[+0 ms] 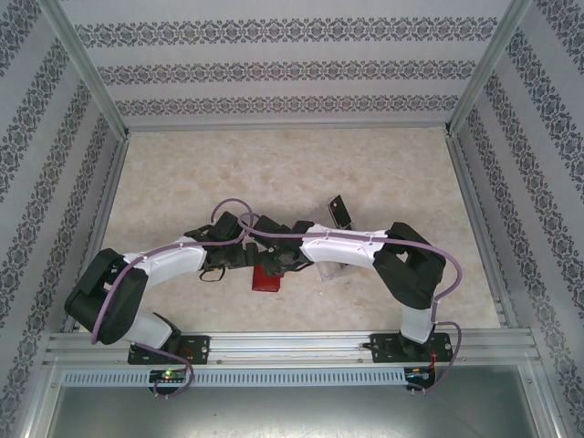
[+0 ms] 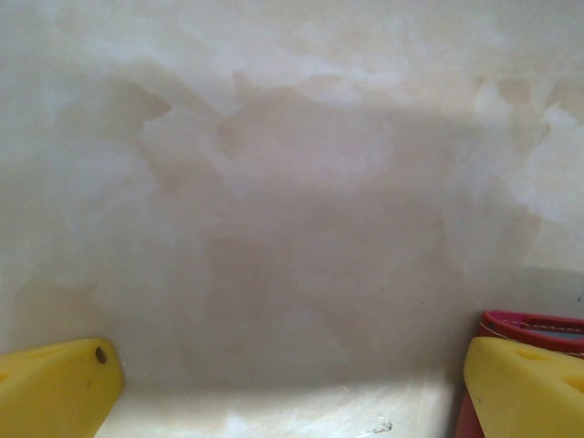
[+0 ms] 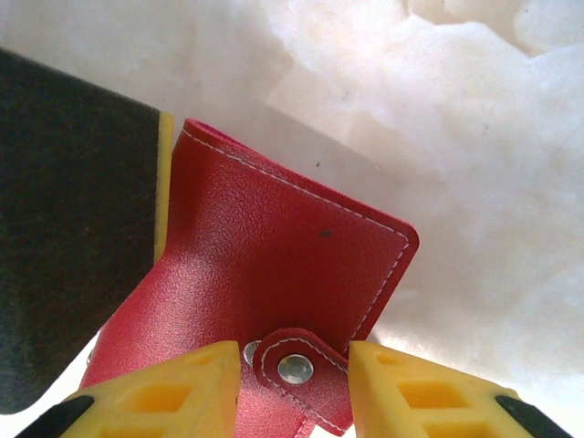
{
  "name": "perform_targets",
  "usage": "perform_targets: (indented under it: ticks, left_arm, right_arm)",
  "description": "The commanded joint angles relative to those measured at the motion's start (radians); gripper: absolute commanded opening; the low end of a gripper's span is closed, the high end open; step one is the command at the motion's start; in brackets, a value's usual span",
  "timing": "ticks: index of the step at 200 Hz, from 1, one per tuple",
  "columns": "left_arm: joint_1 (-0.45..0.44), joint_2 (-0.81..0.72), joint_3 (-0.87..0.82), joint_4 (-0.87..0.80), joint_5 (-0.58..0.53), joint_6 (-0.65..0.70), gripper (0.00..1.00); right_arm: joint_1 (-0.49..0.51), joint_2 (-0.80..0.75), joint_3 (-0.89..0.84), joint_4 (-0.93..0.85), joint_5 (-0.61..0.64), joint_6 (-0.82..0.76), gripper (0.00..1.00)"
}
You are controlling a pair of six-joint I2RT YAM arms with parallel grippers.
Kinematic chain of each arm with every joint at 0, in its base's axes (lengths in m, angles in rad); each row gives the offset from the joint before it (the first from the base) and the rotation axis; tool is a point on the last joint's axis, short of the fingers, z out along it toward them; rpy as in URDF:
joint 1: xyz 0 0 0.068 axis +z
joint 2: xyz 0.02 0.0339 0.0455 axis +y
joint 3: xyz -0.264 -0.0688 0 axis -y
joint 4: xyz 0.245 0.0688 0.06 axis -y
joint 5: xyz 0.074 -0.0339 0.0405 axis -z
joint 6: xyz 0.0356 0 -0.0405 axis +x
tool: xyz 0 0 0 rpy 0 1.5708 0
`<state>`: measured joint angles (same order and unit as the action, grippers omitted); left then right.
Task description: Put the credit cards into the card holder
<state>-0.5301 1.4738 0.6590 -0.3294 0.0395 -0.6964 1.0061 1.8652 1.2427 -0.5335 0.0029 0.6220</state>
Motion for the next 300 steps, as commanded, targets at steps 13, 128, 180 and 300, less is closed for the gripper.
perform_targets:
  ticks: [13,128,180,300]
  left_arm:
    - [-0.047,0.129,-0.082,0.054,0.279,-0.043,1.00]
    - [-0.047,0.132,-0.089,0.064,0.284,-0.045,1.00]
    - [-0.048,0.134,-0.089,0.064,0.284,-0.045,0.99]
    - [-0.048,0.143,-0.093,0.084,0.295,-0.054,0.99]
  right_arm:
    - [0.020,0.035,0.036,-0.022,0.020,-0.009,0.40]
    - [0.032,0.030,0.046,-0.058,0.045,-0.016,0.07]
    - [0.038,0.002,0.052,-0.078,0.060,-0.016,0.30]
    - [0.043,-0.045,0.034,-0.107,0.100,0.066,0.35]
